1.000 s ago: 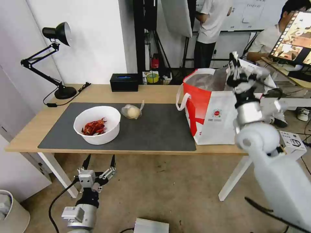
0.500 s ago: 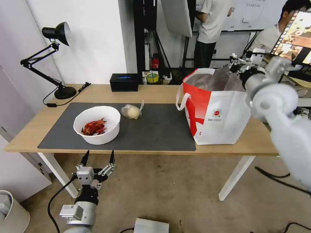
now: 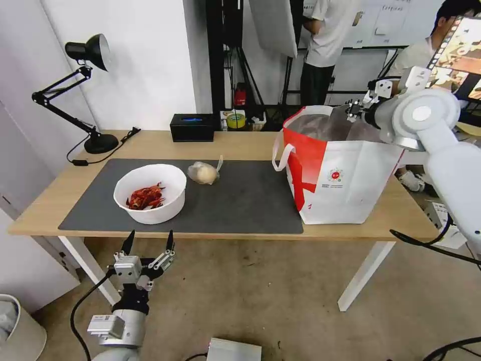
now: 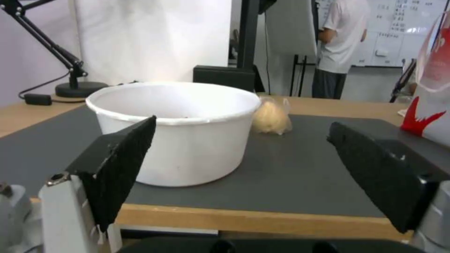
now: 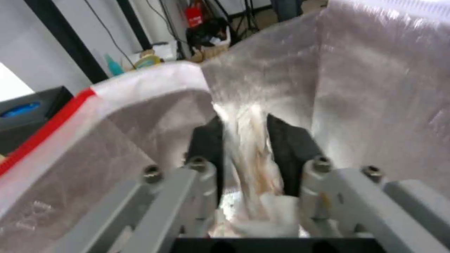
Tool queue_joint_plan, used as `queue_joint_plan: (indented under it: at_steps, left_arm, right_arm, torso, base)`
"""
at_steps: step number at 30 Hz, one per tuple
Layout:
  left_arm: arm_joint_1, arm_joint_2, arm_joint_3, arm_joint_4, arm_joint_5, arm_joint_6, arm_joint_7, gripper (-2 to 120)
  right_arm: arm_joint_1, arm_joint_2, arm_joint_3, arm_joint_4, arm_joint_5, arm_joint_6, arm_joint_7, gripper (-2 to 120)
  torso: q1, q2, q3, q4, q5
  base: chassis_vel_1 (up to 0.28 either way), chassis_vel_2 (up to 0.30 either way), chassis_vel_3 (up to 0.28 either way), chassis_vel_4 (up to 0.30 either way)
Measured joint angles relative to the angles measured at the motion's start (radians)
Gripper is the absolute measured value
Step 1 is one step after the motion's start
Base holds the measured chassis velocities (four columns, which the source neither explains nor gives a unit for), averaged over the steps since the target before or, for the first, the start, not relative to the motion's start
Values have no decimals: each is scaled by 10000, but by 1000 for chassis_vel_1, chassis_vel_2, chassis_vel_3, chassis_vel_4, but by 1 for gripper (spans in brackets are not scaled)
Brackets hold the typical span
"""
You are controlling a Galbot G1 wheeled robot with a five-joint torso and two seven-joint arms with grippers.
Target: Pick up the trash from the table and place it into the takeout bag.
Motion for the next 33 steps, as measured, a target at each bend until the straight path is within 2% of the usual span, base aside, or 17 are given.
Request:
queue_joint_plan:
  at_steps: [1,4,10,12,13,16,17,20,21,23,24,26,27,29,30,31,33]
  left_arm:
    - [0,0,0,0,0,0,0,100]
    - [-45,69,0,86,-28,12,-4,100]
    - [-26,58,40,162,-4,14,-5,100]
    - [12,24,52,160,26,12,3,100]
    - [12,24,52,160,26,12,3,100]
    - [123,4,54,116,46,-19,30,100]
    - [123,4,54,116,46,-19,30,100]
    - [186,14,59,78,-11,-41,42,100]
    - [186,14,59,78,-11,-41,42,100]
    - [213,17,63,55,-20,-56,44,100]
    - [213,17,63,55,-20,-56,44,100]
    - [236,11,70,8,-20,-65,50,100]
    - [236,11,70,8,-20,-65,50,100]
    - [253,-18,57,-11,0,-137,51,100]
    - [272,-35,57,-19,7,-155,51,100]
    - [272,-35,57,-19,7,-155,51,100]
    - [295,-58,57,-23,31,-180,52,100]
  right_arm:
    - [0,0,0,0,0,0,0,28]
    - [-294,-3,199,194,-102,47,-198,43]
    - [-556,-89,354,512,-501,140,-609,60]
    - [-841,-103,491,719,-1068,861,-1435,72]
    - [-841,-103,491,719,-1068,861,-1435,72]
    - [-1487,-216,596,1134,-2609,2949,-3220,87]
    - [-1487,-216,596,1134,-2609,2949,-3220,87]
    - [-2137,-268,836,1693,-3542,4794,-4802,98]
    - [-2137,-268,836,1693,-3542,4794,-4802,98]
    - [-2649,-314,1011,1991,-4083,6071,-6128,100]
    - [-2649,-314,1011,1991,-4083,6071,-6128,100]
    - [-3273,-357,1264,2347,-4664,7027,-7113,100]
    - [-3273,-357,1264,2347,-4664,7027,-7113,100]
    - [-4256,-401,1625,2791,-6141,8108,-7981,100]
    - [-4597,-400,1724,2916,-6811,8483,-8182,100]
    - [-4597,-400,1724,2916,-6811,8483,-8182,100]
    - [-5357,-299,1987,3148,-8204,9261,-8478,100]
  torso:
    - [0,0,0,0,0]
    - [0,0,0,0,-2]
    - [0,0,0,0,-2]
    - [0,1,-1,1,-3]
    - [0,1,-1,1,-3]
    - [0,1,0,2,-2]
    - [0,1,0,2,-2]
    - [0,1,-1,1,-2]
    - [0,1,-1,1,-2]
    - [0,2,-1,2,-2]
    - [0,2,-1,2,-2]
    - [-1,2,-2,2,-3]
    - [-1,2,-2,2,-3]
    - [-2,2,-2,0,-2]
    - [-2,2,-2,-1,-1]
    - [-2,2,-2,-1,-1]
    - [-2,2,-2,2,-3]
  base:
    - [0,0,0,0]
    - [0,0,0,0]
    - [0,0,0,0]
    - [0,0,0,0]
    - [0,0,0,0]
    - [0,0,0,0]
    - [0,0,0,0]
    - [0,0,0,0]
    - [0,0,0,0]
    - [0,0,0,0]
    - [0,0,0,0]
    - [0,0,0,0]
    - [0,0,0,0]
    - [0,0,0,0]
    - [0,0,0,0]
    - [0,0,0,0]
    - [0,0,0,0]
